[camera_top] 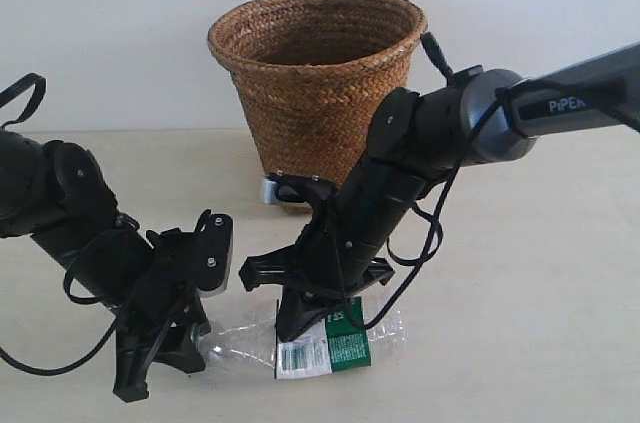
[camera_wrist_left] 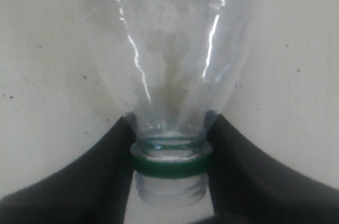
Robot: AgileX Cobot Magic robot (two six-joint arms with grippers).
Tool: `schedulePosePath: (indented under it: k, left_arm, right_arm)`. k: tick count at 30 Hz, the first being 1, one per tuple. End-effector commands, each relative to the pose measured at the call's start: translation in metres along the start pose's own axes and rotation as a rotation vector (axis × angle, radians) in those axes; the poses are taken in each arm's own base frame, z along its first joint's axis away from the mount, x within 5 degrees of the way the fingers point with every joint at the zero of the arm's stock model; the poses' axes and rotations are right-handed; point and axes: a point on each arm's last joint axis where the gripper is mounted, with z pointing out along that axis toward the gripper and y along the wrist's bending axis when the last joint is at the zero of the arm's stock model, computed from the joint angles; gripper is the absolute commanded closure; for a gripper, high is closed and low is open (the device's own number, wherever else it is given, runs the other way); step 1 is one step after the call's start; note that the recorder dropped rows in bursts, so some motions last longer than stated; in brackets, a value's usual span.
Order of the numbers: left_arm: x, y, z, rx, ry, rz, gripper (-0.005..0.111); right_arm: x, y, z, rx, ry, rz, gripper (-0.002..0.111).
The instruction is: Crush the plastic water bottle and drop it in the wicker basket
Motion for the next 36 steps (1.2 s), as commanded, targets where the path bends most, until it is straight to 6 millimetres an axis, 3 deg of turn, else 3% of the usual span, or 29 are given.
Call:
schedulePosePath:
  k: [1, 12, 21, 24, 27, 31, 34, 36]
  left_arm:
    - [-0.004, 0.000, -0.001, 0.001, -0.019, -0.033, 0.102]
    - [-0.003, 0.000, -0.001, 0.001, -0.019, -0.056, 0.102]
    - [-0.003, 0.000, -0.001, 0.001, -0.019, -0.058, 0.102]
    - [-0.003, 0.000, -0.001, 0.001, -0.019, -0.058, 0.102]
    - [-0.003, 0.000, -0.001, 0.001, -0.019, -0.058, 0.102]
    - [-0.003, 0.000, -0.001, 0.001, -0.016, -0.054, 0.102]
    - [-0.003, 0.000, -0.001, 0.005, -0.017, -0.054, 0.102]
    - [-0.003, 0.000, -0.001, 0.005, -0.017, -0.054, 0.102]
  right_arm:
    - [0.000, -0.023, 0.031, 0.064, 0.050, -0.007, 0.108]
    - [0.004, -0.076, 0.054, 0.061, 0.169, 0.109, 0.108]
    - [0.010, -0.084, 0.048, 0.050, 0.241, 0.132, 0.108]
    - [-0.005, -0.064, 0.021, -0.010, 0.252, 0.092, 0.108]
    - [-0.019, -0.037, -0.024, -0.023, 0.158, 0.010, 0.108]
    - [-0.019, -0.010, -0.070, -0.017, 0.070, -0.065, 0.108]
    - [-0.016, -0.002, -0.082, -0.020, 0.070, -0.088, 0.108]
    - [-0.014, -0.002, -0.079, 0.008, 0.089, -0.107, 0.108]
